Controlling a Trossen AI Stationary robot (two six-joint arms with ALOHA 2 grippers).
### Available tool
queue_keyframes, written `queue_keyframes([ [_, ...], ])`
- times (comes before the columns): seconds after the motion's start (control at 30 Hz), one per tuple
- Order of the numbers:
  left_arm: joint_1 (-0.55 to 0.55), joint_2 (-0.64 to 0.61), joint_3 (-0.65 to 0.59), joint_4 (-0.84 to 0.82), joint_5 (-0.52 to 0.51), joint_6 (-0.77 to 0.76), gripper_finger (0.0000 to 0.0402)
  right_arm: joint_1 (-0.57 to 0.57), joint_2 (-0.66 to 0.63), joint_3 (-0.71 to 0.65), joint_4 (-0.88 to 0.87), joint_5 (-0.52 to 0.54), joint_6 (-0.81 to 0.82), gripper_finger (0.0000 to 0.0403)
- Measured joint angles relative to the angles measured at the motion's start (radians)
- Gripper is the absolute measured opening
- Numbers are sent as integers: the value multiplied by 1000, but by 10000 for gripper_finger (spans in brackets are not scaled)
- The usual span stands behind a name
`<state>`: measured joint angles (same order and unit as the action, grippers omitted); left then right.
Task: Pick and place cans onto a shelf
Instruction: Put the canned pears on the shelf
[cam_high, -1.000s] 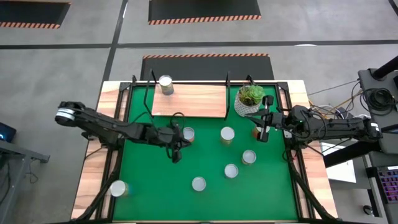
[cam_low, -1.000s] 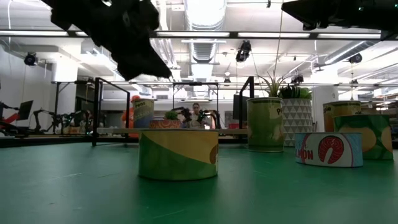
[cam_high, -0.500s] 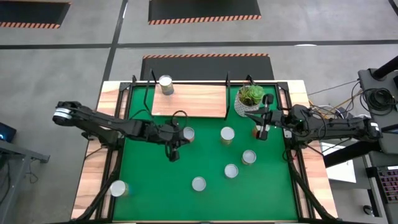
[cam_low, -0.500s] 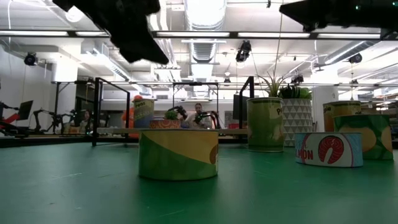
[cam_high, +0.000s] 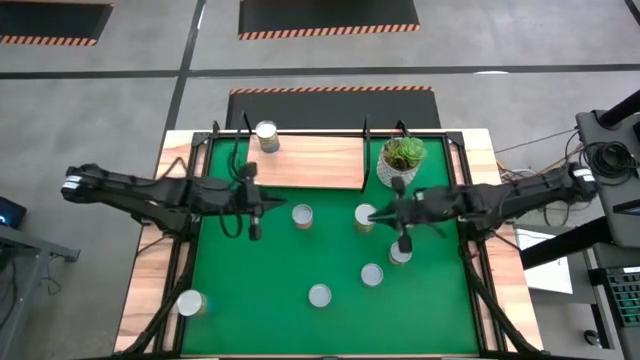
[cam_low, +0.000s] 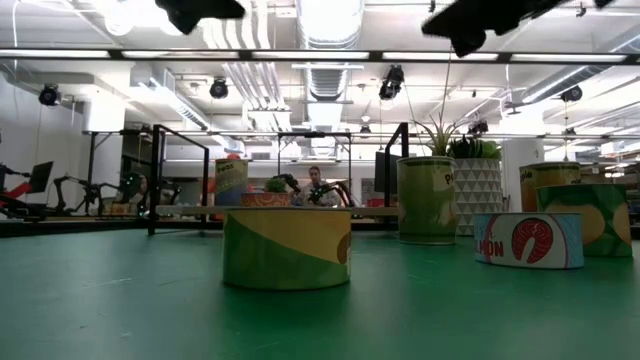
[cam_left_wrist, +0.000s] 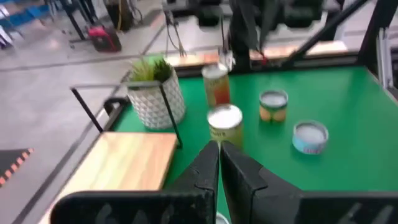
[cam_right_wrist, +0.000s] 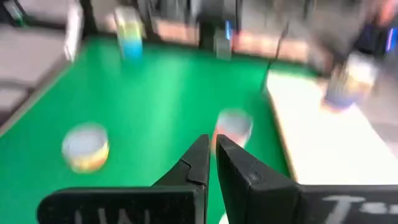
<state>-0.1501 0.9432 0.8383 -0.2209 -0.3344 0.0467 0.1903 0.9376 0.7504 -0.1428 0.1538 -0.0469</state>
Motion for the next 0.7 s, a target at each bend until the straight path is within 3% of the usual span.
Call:
queue_keyframes([
  [0.17, 0, -85, 0, -81, 1, -12, 0, 82, 127, 178, -466, 113, 276, 18],
  [0.27, 0, -113, -1, -131, 2, -30, 0, 100, 186, 224, -615, 147, 392, 18],
  [0.5, 0, -129, -43, -159, 3, -57, 0, 97, 258, 249, -627, 133, 511, 26],
  [0.7, 0, -131, -56, -158, 1, -16, 0, 91, 282, 258, -630, 163, 519, 94],
])
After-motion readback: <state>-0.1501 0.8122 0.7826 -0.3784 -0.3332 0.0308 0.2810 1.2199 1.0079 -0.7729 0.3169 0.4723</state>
